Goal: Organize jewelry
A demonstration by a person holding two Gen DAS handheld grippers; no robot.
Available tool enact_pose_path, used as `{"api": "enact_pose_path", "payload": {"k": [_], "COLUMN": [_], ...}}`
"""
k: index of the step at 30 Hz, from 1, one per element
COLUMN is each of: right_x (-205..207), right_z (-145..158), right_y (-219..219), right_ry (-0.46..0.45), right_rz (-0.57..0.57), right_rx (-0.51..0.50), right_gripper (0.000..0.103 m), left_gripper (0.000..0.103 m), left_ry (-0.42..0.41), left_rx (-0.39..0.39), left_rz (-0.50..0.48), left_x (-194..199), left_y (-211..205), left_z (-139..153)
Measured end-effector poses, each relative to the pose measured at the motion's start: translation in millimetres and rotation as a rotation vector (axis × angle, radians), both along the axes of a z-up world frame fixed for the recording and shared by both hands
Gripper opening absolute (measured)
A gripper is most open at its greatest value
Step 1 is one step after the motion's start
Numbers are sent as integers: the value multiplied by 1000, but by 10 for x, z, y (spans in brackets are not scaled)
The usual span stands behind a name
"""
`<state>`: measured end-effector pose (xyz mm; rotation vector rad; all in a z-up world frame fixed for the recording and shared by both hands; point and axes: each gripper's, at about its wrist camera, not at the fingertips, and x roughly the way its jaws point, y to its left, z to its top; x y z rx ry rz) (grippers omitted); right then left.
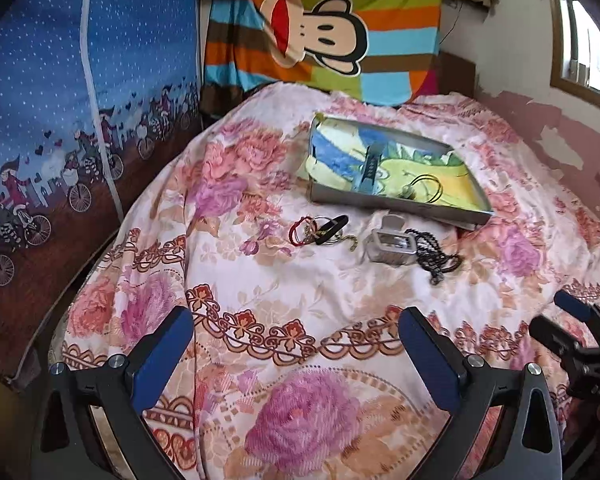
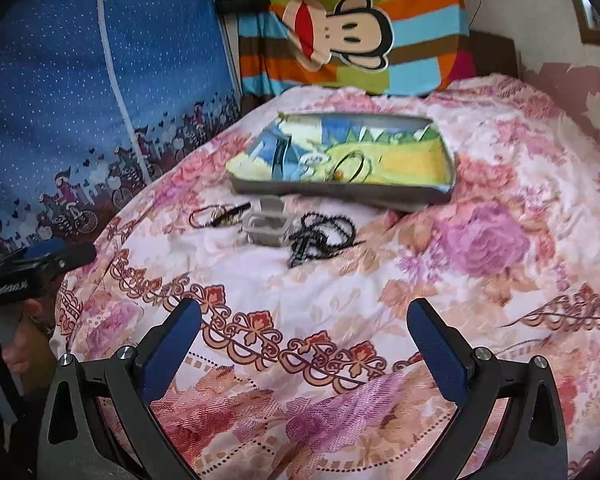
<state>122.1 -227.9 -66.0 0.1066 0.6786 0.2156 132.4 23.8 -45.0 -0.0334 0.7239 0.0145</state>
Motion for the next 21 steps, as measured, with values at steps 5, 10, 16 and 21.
{"api": "enact_pose_path", "payload": {"k": [5,10,16,21], "right_x": [192,476,935,1284], "right_z": [-161,-240,-250,-249], "right_y": [31,106,258,356], "right_ry": [58,75,84,84], "right_rz": [27,79,206,308], "right_rx": [11,7,-20,-43], "right_gripper": [101,101,101,96], "left_gripper": [103,103,78,55], "left_ry": [23,28,7,38], "left_rx": [-25,-53,-71,-120], "left_rz": [17,37,8,-38], "left_x": [288,621,980,1271], "left_y": [36,68,73,114], "left_z": [-101,-161,-177,-294]}}
